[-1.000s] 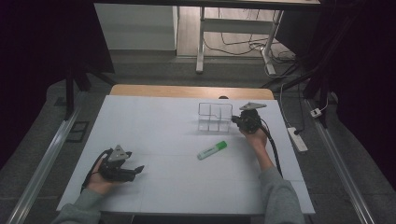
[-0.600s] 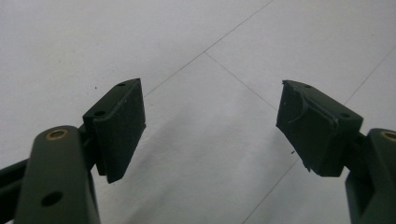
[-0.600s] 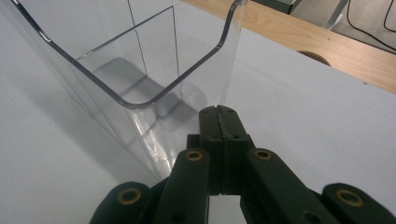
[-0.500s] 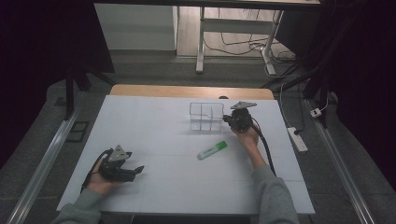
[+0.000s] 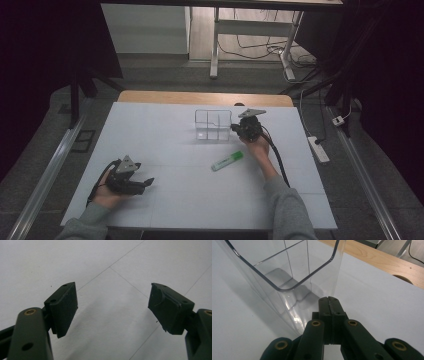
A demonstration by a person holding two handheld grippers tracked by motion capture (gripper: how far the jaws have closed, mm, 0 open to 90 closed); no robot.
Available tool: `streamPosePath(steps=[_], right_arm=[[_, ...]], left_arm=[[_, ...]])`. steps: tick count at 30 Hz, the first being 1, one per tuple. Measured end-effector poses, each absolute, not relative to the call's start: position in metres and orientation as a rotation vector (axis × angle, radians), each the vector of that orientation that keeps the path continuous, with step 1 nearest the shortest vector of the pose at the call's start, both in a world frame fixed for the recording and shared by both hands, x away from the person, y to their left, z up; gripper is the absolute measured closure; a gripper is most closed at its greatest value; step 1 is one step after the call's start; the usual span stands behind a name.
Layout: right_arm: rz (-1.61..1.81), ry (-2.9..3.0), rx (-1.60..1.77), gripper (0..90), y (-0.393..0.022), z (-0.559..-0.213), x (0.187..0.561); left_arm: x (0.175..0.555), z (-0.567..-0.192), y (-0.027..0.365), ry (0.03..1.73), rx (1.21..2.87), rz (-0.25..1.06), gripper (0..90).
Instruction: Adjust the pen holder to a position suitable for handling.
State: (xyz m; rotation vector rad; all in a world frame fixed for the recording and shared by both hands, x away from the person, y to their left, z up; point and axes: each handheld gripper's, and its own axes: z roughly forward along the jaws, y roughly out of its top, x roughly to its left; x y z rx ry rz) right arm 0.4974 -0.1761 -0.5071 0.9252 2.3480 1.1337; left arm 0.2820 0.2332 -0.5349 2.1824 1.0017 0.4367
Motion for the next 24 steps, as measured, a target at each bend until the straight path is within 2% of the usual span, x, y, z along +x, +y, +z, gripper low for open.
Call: streamPosePath(steps=[10, 24], right_arm=[[1.115, 2.346, 0.91, 89.5, -0.175, -0.505, 0.495], [1.106, 2.337, 0.92, 89.5, -0.206, -0.489, 0.471]], left_arm=[[0.282, -0.535, 0.234, 1.003, 2.181, 0.437, 23.3], [0.283, -0.534, 0.235, 1.014, 2.168, 0.441, 23.3]])
